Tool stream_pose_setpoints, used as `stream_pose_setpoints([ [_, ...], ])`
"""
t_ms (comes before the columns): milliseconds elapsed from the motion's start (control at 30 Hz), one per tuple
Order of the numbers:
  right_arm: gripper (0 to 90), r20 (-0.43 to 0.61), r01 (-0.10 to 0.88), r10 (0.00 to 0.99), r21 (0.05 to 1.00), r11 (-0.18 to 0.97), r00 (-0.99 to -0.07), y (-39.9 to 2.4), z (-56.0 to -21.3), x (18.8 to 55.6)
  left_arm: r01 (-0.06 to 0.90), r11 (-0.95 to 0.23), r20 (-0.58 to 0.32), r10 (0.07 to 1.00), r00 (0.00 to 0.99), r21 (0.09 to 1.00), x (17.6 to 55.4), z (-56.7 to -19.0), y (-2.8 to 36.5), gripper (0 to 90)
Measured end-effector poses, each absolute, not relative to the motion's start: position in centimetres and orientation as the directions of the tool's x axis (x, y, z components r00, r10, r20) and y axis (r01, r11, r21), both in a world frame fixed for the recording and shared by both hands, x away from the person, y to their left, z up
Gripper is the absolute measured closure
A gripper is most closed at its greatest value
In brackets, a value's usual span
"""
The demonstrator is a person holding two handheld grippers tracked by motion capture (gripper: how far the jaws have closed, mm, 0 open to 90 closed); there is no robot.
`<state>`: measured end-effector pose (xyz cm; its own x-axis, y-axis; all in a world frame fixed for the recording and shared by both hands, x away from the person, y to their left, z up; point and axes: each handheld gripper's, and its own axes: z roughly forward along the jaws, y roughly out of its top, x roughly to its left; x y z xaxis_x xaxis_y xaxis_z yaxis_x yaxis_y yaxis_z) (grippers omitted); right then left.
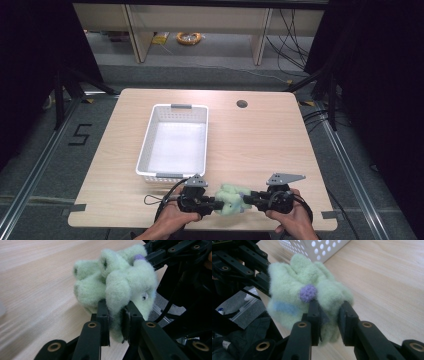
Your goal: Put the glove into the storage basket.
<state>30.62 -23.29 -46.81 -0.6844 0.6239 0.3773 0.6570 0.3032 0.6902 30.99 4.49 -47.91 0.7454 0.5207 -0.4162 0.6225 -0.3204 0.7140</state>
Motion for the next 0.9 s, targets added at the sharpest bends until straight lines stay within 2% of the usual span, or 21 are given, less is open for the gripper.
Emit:
stream_pose_setpoints([
  [33, 74.2, 0.346, 0.626, 0.616, 0.71, 0.323, -0.708, -23.3, -46.8, 30.9, 0.615, -0.32, -0.417, 0.509, 0.753, 0.72, 31.1, -47.8, 4.7, 76.8],
  [100, 74.2, 0.366, 0.647, 0.621, 0.697, 0.31, -0.693, -23.0, -46.4, 30.7, 0.614, -0.309, -0.419, 0.508, 0.752, 0.727, 31.1, -47.5, 5.0, 76.7],
  [433, 74.2, 0.323, 0.599, 0.602, 0.726, 0.337, -0.73, -21.1, -45.2, 31.2, 0.612, -0.291, -0.419, 0.514, 0.748, 0.736, 31.0, -46.3, 7.2, 76.4],
  [700, 74.3, 0.289, 0.528, 0.535, 0.764, 0.37, -0.794, -19.3, -43.1, 31.9, 0.61, -0.272, -0.419, 0.521, 0.744, 0.745, 30.9, -44.5, 9.1, 76.3],
  [767, 74.2, 0.278, 0.536, 0.56, 0.758, 0.371, -0.781, -19.0, -42.6, 31.8, 0.608, -0.273, -0.41, 0.531, 0.741, 0.746, 31.0, -43.8, 9.6, 76.3],
  [833, 74.2, 0.28, 0.52, 0.534, 0.768, 0.373, -0.798, -18.5, -42.4, 32.1, 0.607, -0.271, -0.401, 0.545, 0.737, 0.747, 31.1, -43.4, 10.1, 76.3],
  [900, 74.2, 0.314, 0.553, 0.545, 0.754, 0.355, -0.777, -18.1, -42.1, 32.0, 0.626, -0.261, -0.424, 0.543, 0.724, 0.735, 31.4, -43.1, 10.6, 76.3],
])
